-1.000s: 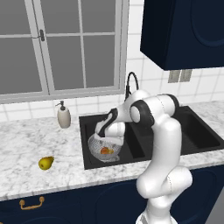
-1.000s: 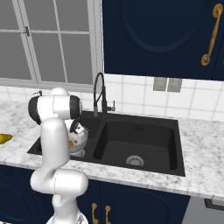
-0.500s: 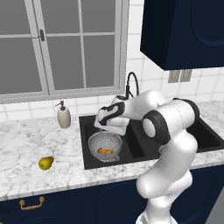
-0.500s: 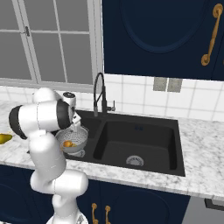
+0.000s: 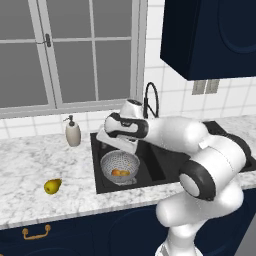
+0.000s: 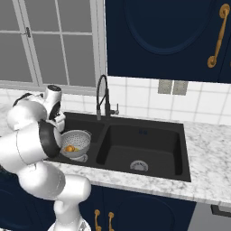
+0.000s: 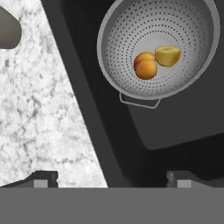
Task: Put the colander in the sink, put the pear, kiwi, peach in the colander, and turn on the sink faucet and pour water over the colander.
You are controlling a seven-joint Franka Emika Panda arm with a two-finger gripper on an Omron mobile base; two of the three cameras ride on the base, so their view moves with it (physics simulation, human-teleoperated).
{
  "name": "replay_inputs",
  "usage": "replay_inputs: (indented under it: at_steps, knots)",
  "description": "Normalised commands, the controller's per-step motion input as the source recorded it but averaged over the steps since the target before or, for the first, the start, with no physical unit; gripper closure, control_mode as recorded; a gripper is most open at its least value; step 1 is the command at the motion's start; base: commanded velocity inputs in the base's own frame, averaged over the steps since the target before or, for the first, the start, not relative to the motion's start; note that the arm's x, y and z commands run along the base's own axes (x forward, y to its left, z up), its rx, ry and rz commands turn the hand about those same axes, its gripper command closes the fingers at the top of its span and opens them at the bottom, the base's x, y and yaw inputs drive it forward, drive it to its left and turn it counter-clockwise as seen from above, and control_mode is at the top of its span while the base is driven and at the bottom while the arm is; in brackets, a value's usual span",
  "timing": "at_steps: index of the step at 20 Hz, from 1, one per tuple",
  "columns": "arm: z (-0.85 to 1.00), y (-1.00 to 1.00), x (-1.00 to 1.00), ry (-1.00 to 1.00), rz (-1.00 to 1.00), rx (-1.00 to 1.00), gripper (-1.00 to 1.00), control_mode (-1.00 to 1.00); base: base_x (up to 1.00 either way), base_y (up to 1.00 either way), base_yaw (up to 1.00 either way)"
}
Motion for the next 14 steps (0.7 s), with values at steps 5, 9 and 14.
replay_inputs:
  at_steps: [5, 9, 14]
  knots:
    - [0.29, 0.97, -0.79, 0.0, -0.08, 0.0, -1.0, -1.0, 0.0, 0.0, 0.0]
    - [0.32, 0.76, -0.51, 0.07, -0.09, 0.0, -1.0, -1.0, 0.0, 0.0, 0.0]
    - [0.19, 0.68, -0.32, 0.13, -0.1, 0.0, -1.0, -1.0, 0.0, 0.0, 0.0]
